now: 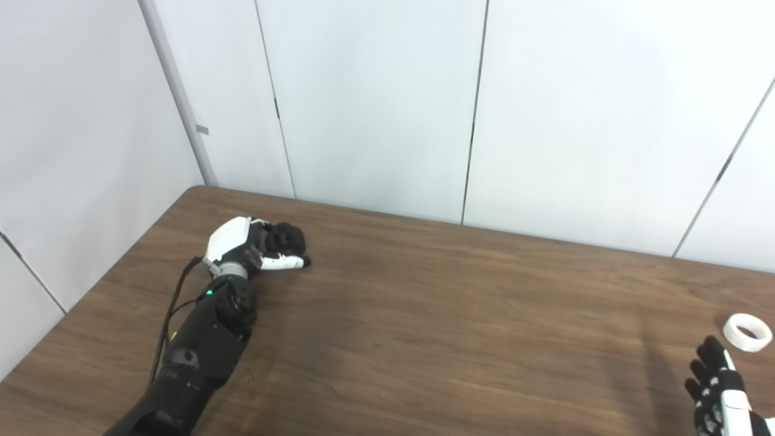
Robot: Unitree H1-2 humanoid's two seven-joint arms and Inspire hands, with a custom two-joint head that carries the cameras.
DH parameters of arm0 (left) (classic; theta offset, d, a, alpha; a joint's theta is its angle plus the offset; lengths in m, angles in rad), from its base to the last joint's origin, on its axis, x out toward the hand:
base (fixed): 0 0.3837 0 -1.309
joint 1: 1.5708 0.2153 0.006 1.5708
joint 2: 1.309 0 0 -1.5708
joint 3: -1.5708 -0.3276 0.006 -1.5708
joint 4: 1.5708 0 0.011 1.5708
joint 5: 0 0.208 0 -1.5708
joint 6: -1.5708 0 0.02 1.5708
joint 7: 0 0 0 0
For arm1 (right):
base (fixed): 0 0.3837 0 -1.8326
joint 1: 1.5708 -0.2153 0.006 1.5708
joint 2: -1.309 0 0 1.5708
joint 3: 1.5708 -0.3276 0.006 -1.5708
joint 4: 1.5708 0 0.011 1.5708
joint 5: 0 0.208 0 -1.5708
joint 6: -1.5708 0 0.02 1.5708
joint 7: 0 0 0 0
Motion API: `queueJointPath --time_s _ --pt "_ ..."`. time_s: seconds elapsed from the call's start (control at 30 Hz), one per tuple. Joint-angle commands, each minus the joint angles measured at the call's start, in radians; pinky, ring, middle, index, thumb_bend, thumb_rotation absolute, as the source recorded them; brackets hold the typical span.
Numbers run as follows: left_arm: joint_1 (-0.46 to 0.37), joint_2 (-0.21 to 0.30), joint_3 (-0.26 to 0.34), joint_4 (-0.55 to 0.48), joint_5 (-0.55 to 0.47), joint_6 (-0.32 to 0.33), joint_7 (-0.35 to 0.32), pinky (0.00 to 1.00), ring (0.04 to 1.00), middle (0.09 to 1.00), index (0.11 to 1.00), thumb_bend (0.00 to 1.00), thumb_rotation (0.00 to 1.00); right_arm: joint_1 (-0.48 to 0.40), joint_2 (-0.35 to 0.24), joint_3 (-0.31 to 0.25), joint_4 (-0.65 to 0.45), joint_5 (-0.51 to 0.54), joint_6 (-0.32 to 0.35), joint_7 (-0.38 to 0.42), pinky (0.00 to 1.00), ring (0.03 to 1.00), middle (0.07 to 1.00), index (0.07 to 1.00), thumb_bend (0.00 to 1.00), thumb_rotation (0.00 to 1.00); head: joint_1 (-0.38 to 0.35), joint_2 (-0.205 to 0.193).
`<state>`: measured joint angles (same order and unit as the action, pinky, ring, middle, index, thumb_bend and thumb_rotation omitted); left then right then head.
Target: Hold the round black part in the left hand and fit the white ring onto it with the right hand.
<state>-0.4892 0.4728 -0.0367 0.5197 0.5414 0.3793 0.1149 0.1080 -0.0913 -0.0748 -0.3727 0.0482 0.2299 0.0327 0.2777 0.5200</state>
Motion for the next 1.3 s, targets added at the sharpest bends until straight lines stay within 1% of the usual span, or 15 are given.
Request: queueJointPath --time_s 0.0,0.07,0.17,0.3,0.43,0.5,0.6,0.7,0.73,0.77,0.8,0.83,1.03,1.2,1.27 --pt "-0.057 0.037 0.006 -0.005 0.003 -0.011 0.036 1.00 1.000 0.966 0.798 1.00 0.40 -0.013 -0.002 -0.005 -0.033 -0.003 -0.016 -0.006 1.00 1.000 1.000 1.000 0.35 1.00 0.001 0.001" --pt "-0.057 0.035 0.007 -0.007 0.003 -0.011 0.039 1.00 1.000 0.963 0.786 0.99 0.38 -0.013 -0.008 -0.001 -0.030 -0.007 -0.024 -0.001 1.00 1.000 1.000 1.000 0.33 1.00 0.001 0.001" --pt "-0.056 0.034 0.008 -0.008 0.000 -0.010 0.038 1.00 1.000 0.960 0.777 0.98 0.37 -0.014 -0.005 -0.002 -0.031 -0.010 -0.016 -0.005 1.00 1.000 1.000 1.000 0.34 1.00 0.001 0.001" --pt "-0.054 0.034 0.009 -0.004 -0.004 -0.018 0.040 1.00 1.000 0.956 0.757 0.97 0.37 -0.013 -0.004 -0.004 -0.031 -0.007 -0.021 -0.004 1.00 1.000 1.000 1.000 0.33 1.00 -0.002 0.004" --pt "-0.051 0.028 0.017 -0.002 -0.014 -0.031 0.064 1.00 1.000 0.945 0.711 0.95 0.34 -0.012 -0.005 -0.006 -0.027 -0.006 -0.025 -0.004 1.00 1.000 1.000 1.000 0.33 1.00 0.001 0.006" --pt "-0.049 0.025 0.019 -0.002 -0.020 -0.032 0.083 1.00 0.989 0.924 0.658 0.92 0.29 -0.012 -0.005 -0.007 -0.028 -0.006 -0.023 -0.006 1.00 1.000 1.000 1.000 0.32 1.00 0.001 0.006" --pt "-0.050 0.025 0.013 -0.004 -0.017 -0.019 0.096 1.00 0.981 0.911 0.631 0.87 0.24 -0.013 -0.006 -0.009 -0.026 -0.001 -0.022 -0.003 1.00 1.000 1.000 1.000 0.31 1.00 0.001 0.007" --pt "-0.047 0.024 0.013 -0.006 -0.021 -0.019 0.106 1.00 0.970 0.887 0.588 0.82 0.16 -0.011 -0.010 -0.011 -0.023 -0.005 -0.027 -0.004 1.00 1.000 1.000 1.000 0.32 1.00 0.004 0.007" --pt "-0.046 0.023 0.017 -0.008 -0.027 -0.019 0.105 1.00 0.971 0.880 0.540 0.68 0.11 -0.012 -0.010 -0.012 -0.023 -0.004 -0.027 -0.004 1.00 1.000 1.000 1.000 0.34 1.00 0.006 0.008" --pt "-0.045 0.022 0.020 -0.011 -0.033 -0.019 0.104 1.00 0.971 0.873 0.514 0.60 0.09 -0.012 -0.011 -0.013 -0.022 -0.003 -0.028 -0.003 1.00 1.000 1.000 1.000 0.35 1.00 0.007 0.009" --pt "-0.044 0.021 0.024 -0.012 -0.039 -0.021 0.104 1.00 0.972 0.867 0.497 0.56 0.07 -0.012 -0.012 -0.013 -0.022 -0.004 -0.025 -0.002 1.00 1.000 1.000 1.000 0.35 1.00 0.007 0.009" --pt "-0.043 0.020 0.028 -0.012 -0.045 -0.024 0.105 1.00 0.970 0.860 0.490 0.54 0.06 -0.012 -0.013 -0.012 -0.022 -0.004 -0.025 -0.001 1.00 1.000 1.000 1.000 0.36 1.00 0.008 0.010" --pt "-0.033 0.021 0.037 -0.025 -0.061 -0.029 0.106 1.00 0.932 0.832 0.482 0.52 0.05 -0.011 -0.017 -0.015 -0.020 0.005 -0.025 0.005 1.00 1.000 1.000 1.000 0.36 1.00 0.011 0.012" --pt "-0.024 0.025 0.031 -0.029 -0.055 -0.042 0.114 0.99 0.918 0.816 0.482 0.52 0.05 -0.010 -0.018 -0.018 -0.014 0.006 -0.028 0.004 1.00 1.000 1.000 1.000 0.39 1.00 0.010 0.013" --pt "-0.020 0.025 0.029 -0.032 -0.051 -0.049 0.122 0.99 0.916 0.812 0.482 0.52 0.05 -0.010 -0.020 -0.016 -0.013 0.003 -0.033 0.006 1.00 1.000 1.000 1.000 0.37 1.00 0.009 0.015"
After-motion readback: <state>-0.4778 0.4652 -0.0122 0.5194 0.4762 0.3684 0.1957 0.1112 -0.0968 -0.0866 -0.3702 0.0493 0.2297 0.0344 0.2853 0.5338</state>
